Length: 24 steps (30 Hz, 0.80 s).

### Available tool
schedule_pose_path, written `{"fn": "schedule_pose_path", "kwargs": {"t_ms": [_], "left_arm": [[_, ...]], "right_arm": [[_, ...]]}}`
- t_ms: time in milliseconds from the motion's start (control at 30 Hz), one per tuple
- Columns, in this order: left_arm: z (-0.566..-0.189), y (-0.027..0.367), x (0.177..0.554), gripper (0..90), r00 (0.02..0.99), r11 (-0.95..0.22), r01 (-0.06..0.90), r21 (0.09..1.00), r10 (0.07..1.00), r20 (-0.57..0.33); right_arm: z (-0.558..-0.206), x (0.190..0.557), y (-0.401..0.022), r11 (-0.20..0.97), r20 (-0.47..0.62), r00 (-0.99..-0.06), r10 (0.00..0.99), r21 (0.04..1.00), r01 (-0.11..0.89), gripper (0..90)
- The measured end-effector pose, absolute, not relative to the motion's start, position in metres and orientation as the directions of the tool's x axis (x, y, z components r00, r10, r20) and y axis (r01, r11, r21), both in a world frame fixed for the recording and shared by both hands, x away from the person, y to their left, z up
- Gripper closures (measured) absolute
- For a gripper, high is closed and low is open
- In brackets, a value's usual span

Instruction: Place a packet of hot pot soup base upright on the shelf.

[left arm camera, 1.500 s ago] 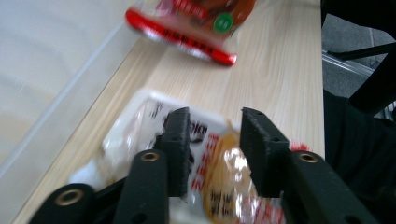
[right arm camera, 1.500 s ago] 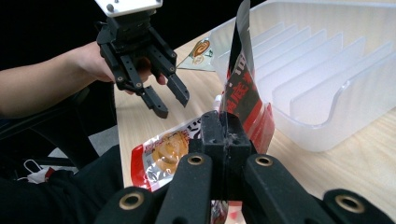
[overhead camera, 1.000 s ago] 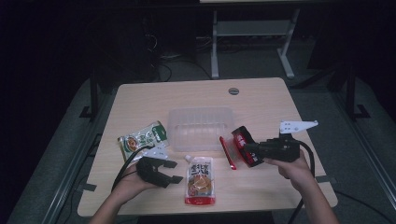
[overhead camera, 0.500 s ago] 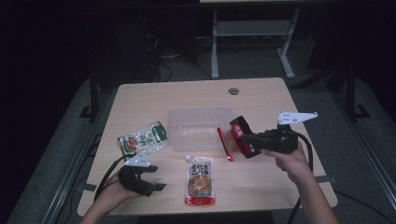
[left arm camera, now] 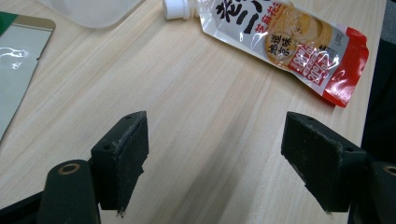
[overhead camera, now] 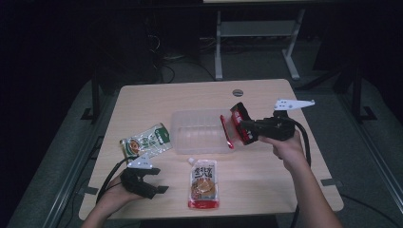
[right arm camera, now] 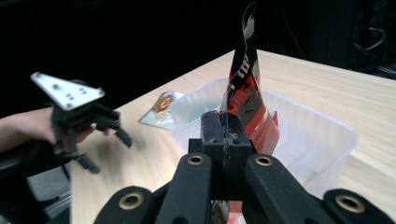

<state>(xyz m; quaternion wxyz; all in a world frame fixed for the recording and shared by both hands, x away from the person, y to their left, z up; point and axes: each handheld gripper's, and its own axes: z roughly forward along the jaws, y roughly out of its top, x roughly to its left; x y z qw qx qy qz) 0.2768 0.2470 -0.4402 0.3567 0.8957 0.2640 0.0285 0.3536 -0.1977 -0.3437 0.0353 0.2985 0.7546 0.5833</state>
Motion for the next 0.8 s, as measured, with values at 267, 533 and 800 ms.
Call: {"fn": "schedule_pose_path", "kwargs": {"t_ms": [267,533,800], "left_arm": [[-0.441,0.248,0.278,22.8,0.854,-0.598,0.462,0.655,0.499,-0.147],[-0.441,0.249,0.278,22.8,0.852,-0.598,0.466,0.653,0.503,-0.147],[-0.442,0.249,0.279,22.8,0.857,-0.607,0.459,0.649,0.495,-0.143]], "right_arm": [[-0.344,0.368,-0.194,0.139,0.291,-0.786,0.545,0.894,0.426,90.0],[-0.351,0.373,-0.195,0.129,0.306,-0.764,0.568,0.884,0.449,90.0],[-0.360,0.375,-0.194,0.135,0.312,-0.753,0.579,0.875,0.466,90.0]]}}
